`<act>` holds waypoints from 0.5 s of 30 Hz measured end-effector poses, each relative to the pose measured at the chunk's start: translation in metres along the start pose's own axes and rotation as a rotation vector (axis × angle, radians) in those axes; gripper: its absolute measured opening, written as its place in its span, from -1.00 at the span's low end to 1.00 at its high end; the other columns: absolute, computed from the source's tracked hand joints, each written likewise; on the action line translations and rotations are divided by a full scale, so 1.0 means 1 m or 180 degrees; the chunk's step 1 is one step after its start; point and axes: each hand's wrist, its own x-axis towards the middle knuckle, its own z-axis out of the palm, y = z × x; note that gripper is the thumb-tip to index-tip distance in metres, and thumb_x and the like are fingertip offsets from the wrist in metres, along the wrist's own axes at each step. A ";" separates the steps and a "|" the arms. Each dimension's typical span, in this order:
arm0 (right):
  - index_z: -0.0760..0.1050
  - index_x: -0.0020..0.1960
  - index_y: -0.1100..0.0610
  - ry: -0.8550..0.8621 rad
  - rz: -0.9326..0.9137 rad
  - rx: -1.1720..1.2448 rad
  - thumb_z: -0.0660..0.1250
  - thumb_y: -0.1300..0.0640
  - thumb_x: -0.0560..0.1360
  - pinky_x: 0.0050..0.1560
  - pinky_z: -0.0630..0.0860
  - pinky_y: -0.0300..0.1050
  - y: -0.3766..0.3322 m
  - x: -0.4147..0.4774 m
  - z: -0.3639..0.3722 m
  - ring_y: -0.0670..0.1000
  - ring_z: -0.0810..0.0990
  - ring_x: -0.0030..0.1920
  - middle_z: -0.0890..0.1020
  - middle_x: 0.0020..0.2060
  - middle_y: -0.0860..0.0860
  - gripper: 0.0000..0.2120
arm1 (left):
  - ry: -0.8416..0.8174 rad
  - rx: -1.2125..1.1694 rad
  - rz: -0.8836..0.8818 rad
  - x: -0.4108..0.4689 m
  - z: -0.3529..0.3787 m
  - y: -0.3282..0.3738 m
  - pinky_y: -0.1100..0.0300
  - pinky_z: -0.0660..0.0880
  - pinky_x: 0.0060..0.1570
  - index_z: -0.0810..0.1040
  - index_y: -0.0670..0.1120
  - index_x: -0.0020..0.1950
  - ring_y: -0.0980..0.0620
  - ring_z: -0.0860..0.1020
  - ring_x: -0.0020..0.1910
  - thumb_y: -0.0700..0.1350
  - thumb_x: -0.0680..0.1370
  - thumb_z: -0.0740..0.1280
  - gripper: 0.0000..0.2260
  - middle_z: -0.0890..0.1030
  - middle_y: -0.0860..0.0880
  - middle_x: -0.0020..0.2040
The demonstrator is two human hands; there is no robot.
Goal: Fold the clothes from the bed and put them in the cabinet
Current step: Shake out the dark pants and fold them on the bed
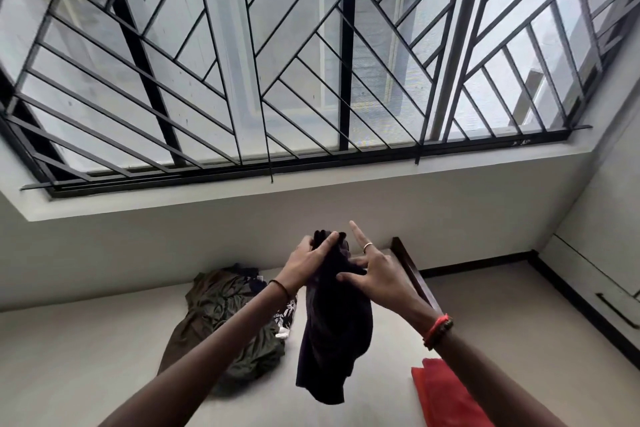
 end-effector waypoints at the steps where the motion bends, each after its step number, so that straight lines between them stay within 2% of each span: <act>1: -0.07 0.54 -0.07 -0.0137 -0.0002 0.0102 0.47 0.19 0.42 0.18 0.45 -0.39 -0.001 -0.002 0.002 -0.12 0.58 0.17 0.62 0.17 0.04 -0.07 | -0.0001 0.0019 -0.0092 -0.001 -0.001 -0.001 -0.07 0.55 0.08 0.45 -0.02 0.14 -0.08 0.59 0.06 0.52 0.21 0.28 -0.25 0.60 -0.07 0.07; 3: -0.05 0.54 -0.07 -0.0335 0.0036 0.0153 0.44 0.22 0.44 0.16 0.41 -0.48 -0.001 -0.004 0.006 -0.28 0.51 0.14 0.57 0.20 -0.05 -0.11 | -0.0021 0.0067 -0.0214 -0.001 -0.003 -0.003 0.04 0.61 -0.11 0.46 -0.03 0.16 -0.06 0.60 0.04 0.56 0.12 0.30 -0.15 0.60 -0.08 0.08; 5: -0.01 0.55 -0.06 -0.0465 0.0095 0.0179 0.41 0.24 0.45 0.16 0.39 -0.49 0.001 -0.005 0.008 -0.40 0.49 0.06 0.61 0.16 -0.06 -0.15 | -0.0062 0.0048 -0.0290 -0.003 -0.004 -0.003 0.17 0.56 -0.35 0.51 -0.06 0.16 -0.05 0.59 -0.01 0.44 0.28 0.33 -0.31 0.61 -0.12 0.09; 6: -0.01 0.55 -0.06 -0.0552 0.0136 0.0261 0.39 0.27 0.45 0.17 0.41 -0.44 0.003 -0.005 0.008 -0.43 0.50 0.03 0.63 0.13 -0.07 -0.16 | -0.0049 -0.0014 -0.0343 -0.003 -0.005 -0.004 0.19 0.52 -0.36 0.54 -0.06 0.15 -0.06 0.58 -0.03 0.33 0.40 0.31 -0.46 0.61 -0.13 0.09; 8: -0.02 0.52 -0.09 -0.0761 0.0226 0.0450 0.32 0.37 0.47 0.12 0.47 -0.38 0.008 -0.006 0.007 -0.42 0.54 0.00 0.63 0.06 -0.12 -0.18 | -0.0013 -0.0127 -0.0478 -0.001 -0.006 -0.008 0.18 0.49 -0.33 0.57 -0.07 0.11 -0.06 0.57 -0.06 0.14 0.53 0.23 -0.67 0.62 -0.13 0.07; 10: -0.02 0.51 -0.07 -0.0920 0.0300 0.0525 0.23 0.45 0.48 0.09 0.50 -0.35 0.010 -0.007 0.007 -0.37 0.56 -0.01 0.60 0.09 -0.06 -0.21 | -0.0023 -0.0219 -0.0557 -0.004 -0.005 -0.010 0.18 0.47 -0.36 0.55 -0.08 0.02 -0.02 0.55 -0.15 0.04 0.57 0.16 -0.74 0.60 -0.11 -0.04; 12: 0.04 0.53 0.04 -0.0927 0.0370 0.0555 0.14 0.50 0.49 0.09 0.49 -0.31 0.016 -0.006 0.009 -0.32 0.56 0.00 0.58 0.16 0.02 -0.28 | -0.0090 -0.0280 -0.0512 -0.006 -0.002 -0.013 0.20 0.46 -0.41 0.51 -0.07 -0.07 0.03 0.51 -0.26 -0.03 0.60 0.12 -0.79 0.56 -0.07 -0.15; 15: 0.13 0.50 0.20 -0.0852 0.0597 0.0926 0.08 0.55 0.49 -0.03 0.52 -0.33 0.031 -0.004 0.011 -0.22 0.62 -0.08 0.63 0.06 0.03 -0.38 | -0.0170 -0.0245 -0.0467 -0.009 0.001 -0.021 0.22 0.49 -0.50 0.46 -0.11 -0.11 0.04 0.48 -0.34 -0.09 0.60 0.11 -0.81 0.50 -0.06 -0.24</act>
